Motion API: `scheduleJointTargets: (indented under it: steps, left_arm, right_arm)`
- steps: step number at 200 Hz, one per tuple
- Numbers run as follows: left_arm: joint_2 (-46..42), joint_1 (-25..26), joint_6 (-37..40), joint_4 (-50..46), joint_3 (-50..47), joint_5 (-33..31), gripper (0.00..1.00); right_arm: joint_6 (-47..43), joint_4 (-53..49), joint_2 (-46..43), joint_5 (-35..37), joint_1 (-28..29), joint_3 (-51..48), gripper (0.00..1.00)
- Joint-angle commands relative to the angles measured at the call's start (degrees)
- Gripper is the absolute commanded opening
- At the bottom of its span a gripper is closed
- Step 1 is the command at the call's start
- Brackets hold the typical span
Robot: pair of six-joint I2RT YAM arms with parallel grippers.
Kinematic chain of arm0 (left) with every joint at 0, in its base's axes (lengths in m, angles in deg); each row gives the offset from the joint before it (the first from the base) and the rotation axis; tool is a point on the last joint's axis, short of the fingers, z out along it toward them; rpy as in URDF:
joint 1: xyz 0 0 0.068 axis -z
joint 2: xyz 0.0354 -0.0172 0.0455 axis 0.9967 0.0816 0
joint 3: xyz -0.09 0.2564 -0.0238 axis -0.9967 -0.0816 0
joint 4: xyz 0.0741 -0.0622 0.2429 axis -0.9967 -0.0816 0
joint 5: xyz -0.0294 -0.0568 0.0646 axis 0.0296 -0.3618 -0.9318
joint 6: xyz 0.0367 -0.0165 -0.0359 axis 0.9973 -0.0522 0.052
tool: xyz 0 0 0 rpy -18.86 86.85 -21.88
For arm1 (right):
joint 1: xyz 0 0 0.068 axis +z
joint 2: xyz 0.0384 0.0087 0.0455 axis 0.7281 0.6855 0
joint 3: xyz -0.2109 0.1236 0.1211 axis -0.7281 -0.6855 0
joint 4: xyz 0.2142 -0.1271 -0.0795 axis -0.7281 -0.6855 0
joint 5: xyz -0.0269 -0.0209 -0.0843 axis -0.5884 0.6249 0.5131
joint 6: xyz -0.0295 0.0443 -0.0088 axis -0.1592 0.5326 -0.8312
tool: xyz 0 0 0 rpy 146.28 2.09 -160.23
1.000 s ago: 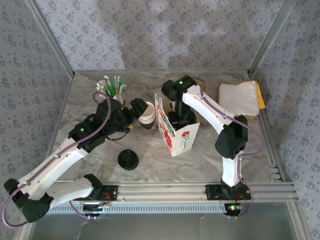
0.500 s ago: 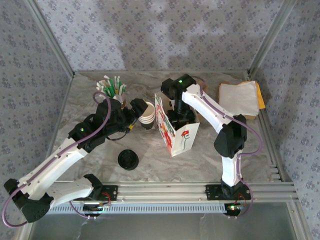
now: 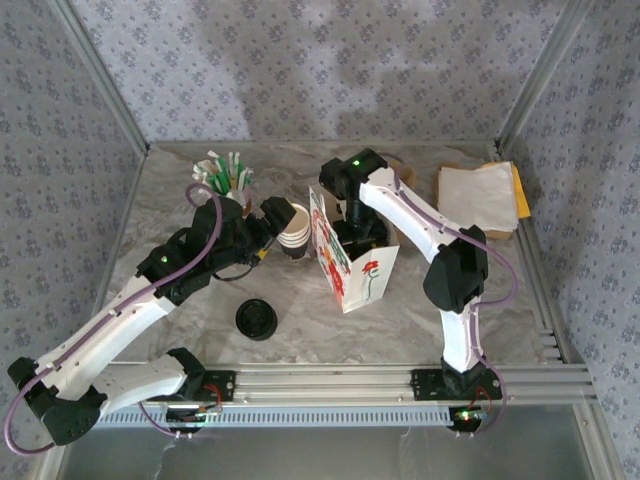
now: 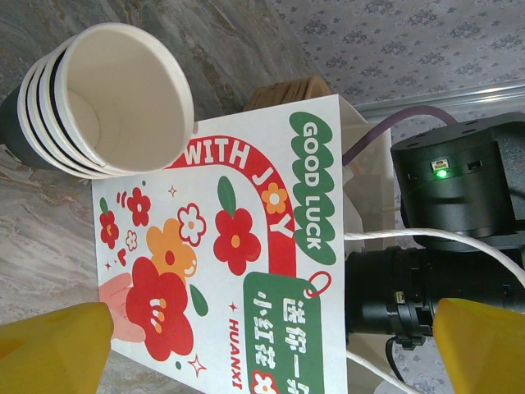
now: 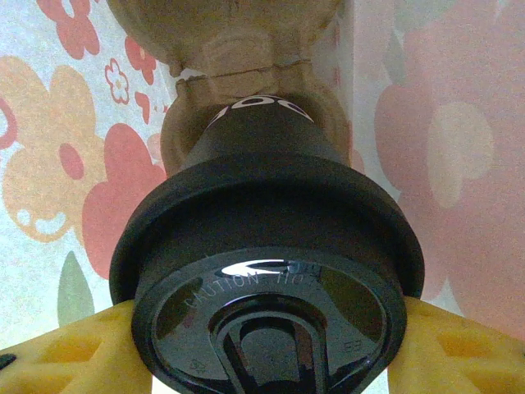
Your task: Pack the takeout coffee
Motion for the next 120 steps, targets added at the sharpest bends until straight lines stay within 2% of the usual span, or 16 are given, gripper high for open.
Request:
scheduleJointTargets:
  steps: [1,120]
  left_arm:
    - [-0.12,-0.36,1.0,-1.38,1.51,0.38,1.0]
    - [0.87,-0.33,1.49,-1.92,2.65,0.61,1.0]
  right_arm:
    - [-1.01,-8.87,0.66,1.08,-0.29,0.4,0.53]
    - [-1.01,-7.16,0.16,1.79,-0.33,-0.23,0.53]
